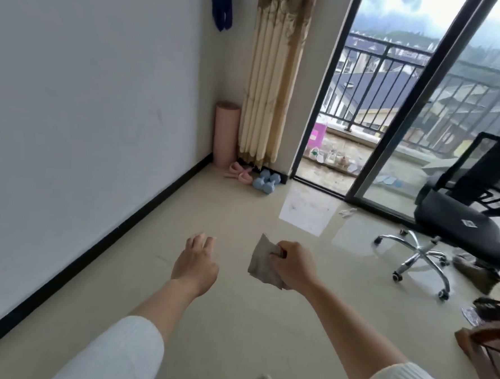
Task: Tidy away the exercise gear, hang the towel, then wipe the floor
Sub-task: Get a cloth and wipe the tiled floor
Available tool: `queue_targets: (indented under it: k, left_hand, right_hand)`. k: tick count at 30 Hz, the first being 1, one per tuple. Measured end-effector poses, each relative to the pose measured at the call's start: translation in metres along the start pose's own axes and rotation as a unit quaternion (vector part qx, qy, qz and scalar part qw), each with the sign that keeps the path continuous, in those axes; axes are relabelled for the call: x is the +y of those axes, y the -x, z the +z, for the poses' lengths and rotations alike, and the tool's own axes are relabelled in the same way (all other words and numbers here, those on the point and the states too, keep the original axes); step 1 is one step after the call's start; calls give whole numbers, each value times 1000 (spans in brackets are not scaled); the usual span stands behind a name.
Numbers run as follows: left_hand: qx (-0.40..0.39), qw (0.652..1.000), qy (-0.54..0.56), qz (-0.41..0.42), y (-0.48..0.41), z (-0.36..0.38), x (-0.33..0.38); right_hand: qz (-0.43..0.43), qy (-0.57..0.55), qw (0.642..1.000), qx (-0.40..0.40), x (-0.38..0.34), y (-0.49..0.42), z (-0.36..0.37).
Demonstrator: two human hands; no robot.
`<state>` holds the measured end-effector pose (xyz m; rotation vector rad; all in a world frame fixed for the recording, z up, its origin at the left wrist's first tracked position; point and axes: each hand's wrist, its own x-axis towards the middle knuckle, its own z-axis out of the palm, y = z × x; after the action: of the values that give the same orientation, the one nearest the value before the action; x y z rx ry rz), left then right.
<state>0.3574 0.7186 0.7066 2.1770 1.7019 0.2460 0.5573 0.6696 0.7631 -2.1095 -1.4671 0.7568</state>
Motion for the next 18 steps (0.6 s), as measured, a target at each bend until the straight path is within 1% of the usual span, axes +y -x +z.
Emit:
queue_targets:
  k: [3, 6, 9, 13, 16, 18]
  left_hand:
    - [-13, 997, 21, -73, -62, 20, 12]
    - [-18, 987, 61, -147, -113, 35, 21]
    - [-19, 979, 76, -187, -156, 47, 18]
    - [-25, 961, 68, -268, -210, 69, -18]
    - [-32, 948, 59, -310, -259, 89, -48]
    - [-44, 939, 57, -335, -291, 101, -62]
  right_hand:
    - [-29, 25, 998, -42, 11, -83, -13]
    - [-54, 49, 994, -78, 15, -164, -25]
    - [-61, 68, 990, -111, 10, -237, -24]
    - [-80, 84, 977, -177, 4, -319, 13]
    - [-109, 109, 966, -208, 4, -378, 52]
    - [-113, 113, 961, -224, 7, -416, 78]
